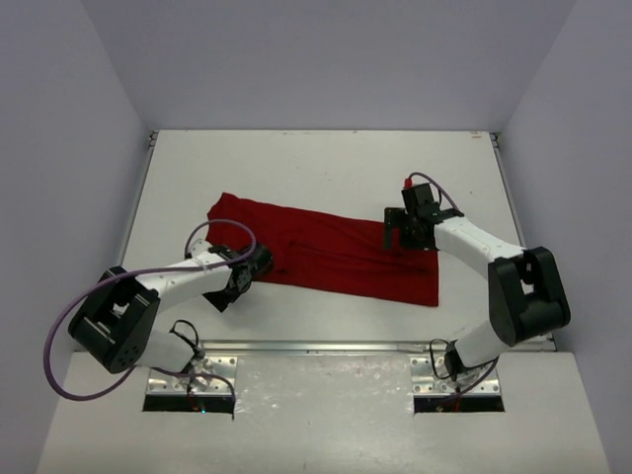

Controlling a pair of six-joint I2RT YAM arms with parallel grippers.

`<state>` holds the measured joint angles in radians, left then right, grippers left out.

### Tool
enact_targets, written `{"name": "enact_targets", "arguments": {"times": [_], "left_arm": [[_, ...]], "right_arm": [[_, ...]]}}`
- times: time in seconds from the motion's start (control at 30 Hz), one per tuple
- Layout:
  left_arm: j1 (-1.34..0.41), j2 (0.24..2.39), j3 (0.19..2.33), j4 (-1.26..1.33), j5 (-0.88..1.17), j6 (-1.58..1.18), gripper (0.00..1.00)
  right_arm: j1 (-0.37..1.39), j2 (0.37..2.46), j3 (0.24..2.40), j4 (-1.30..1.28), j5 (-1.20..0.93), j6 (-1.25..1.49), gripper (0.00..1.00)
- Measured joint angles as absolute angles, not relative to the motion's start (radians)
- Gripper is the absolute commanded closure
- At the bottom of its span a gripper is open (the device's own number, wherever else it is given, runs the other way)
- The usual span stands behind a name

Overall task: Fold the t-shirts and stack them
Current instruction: Rotate the tshirt 90 degrees

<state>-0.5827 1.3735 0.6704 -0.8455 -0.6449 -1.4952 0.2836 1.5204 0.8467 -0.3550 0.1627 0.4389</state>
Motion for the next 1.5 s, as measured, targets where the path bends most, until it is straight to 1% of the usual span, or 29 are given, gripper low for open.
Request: {"name": "enact_targets", "arguments": {"times": [0.17, 0.3, 0.4, 0.57, 0.67, 0.77, 0.83, 0.87, 0.93, 1.0, 1.1, 1.23, 1.27, 1.3, 1.37, 1.43, 1.47, 1.5], "left_arm": [[-0.507, 1.456, 0.655, -0.831, -0.620, -1.530, 0.45], [-0.469, 1.558, 0.748, -0.834, -0.638, -1.523, 0.45], [-0.440, 1.654, 0.839, -0.840, -0.656, -1.511, 0.45], [-0.381, 1.787, 0.985, -0.881, -0.704, -1.452, 0.46], [-0.344, 1.884, 1.108, -0.902, -0.739, -1.370, 0.46], [-0.327, 2.001, 1.279, -0.930, -0.760, -1.214, 0.46], [-0.323, 2.094, 1.426, -0.923, -0.767, -1.105, 0.55], [-0.321, 2.145, 1.509, -0.911, -0.768, -1.053, 0.57], [-0.319, 2.229, 1.645, -0.886, -0.765, -0.965, 0.65], [-0.319, 2.296, 1.757, -0.860, -0.755, -0.894, 0.68], [-0.319, 2.384, 1.916, -0.825, -0.715, -0.786, 0.68], [-0.318, 2.548, 2.207, -0.780, -0.628, -0.618, 0.65], [-0.318, 2.593, 2.291, -0.767, -0.591, -0.572, 0.56], [-0.317, 2.629, 2.351, -0.741, -0.557, -0.532, 0.51], [-0.316, 2.667, 2.407, -0.672, -0.483, -0.464, 0.45], [-0.315, 2.666, 2.386, -0.597, -0.415, -0.410, 0.39], [-0.315, 2.663, 2.371, -0.559, -0.393, -0.382, 0.33], [-0.315, 2.663, 2.365, -0.530, -0.373, -0.357, 0.32]], "right_arm": [[0.270, 1.665, 0.928, -0.392, 0.217, 0.450, 0.01], [0.266, 1.729, 0.928, -0.413, 0.221, 0.479, 0.01], [0.265, 1.693, 0.891, -0.403, 0.223, 0.508, 0.01], [0.265, 1.570, 0.750, -0.390, 0.190, 0.569, 0.01], [0.271, 1.524, 0.705, -0.378, 0.171, 0.630, 0.01], [0.290, 1.464, 0.645, -0.327, 0.173, 0.733, 0.01], [0.321, 1.408, 0.592, -0.292, 0.178, 0.805, 0.01], [0.346, 1.378, 0.565, -0.275, 0.181, 0.849, 0.01], [0.394, 1.337, 0.525, -0.244, 0.188, 0.925, 0.01], [0.440, 1.320, 0.506, -0.215, 0.201, 1.001, 0.01], [0.501, 1.317, 0.492, -0.173, 0.216, 1.113, 0.01], [0.609, 1.325, 0.483, -0.121, 0.231, 1.250, 0.01], [0.651, 1.331, 0.482, -0.106, 0.237, 1.282, 0.01], [0.690, 1.340, 0.483, -0.092, 0.239, 1.310, 0.01], [0.768, 1.373, 0.498, -0.069, 0.247, 1.361, 0.01], [0.831, 1.430, 0.538, -0.051, 0.254, 1.401, 0.01], [0.853, 1.456, 0.564, -0.047, 0.255, 1.416, 0.01], [0.872, 1.487, 0.594, -0.046, 0.255, 1.429, 0.01]]}}
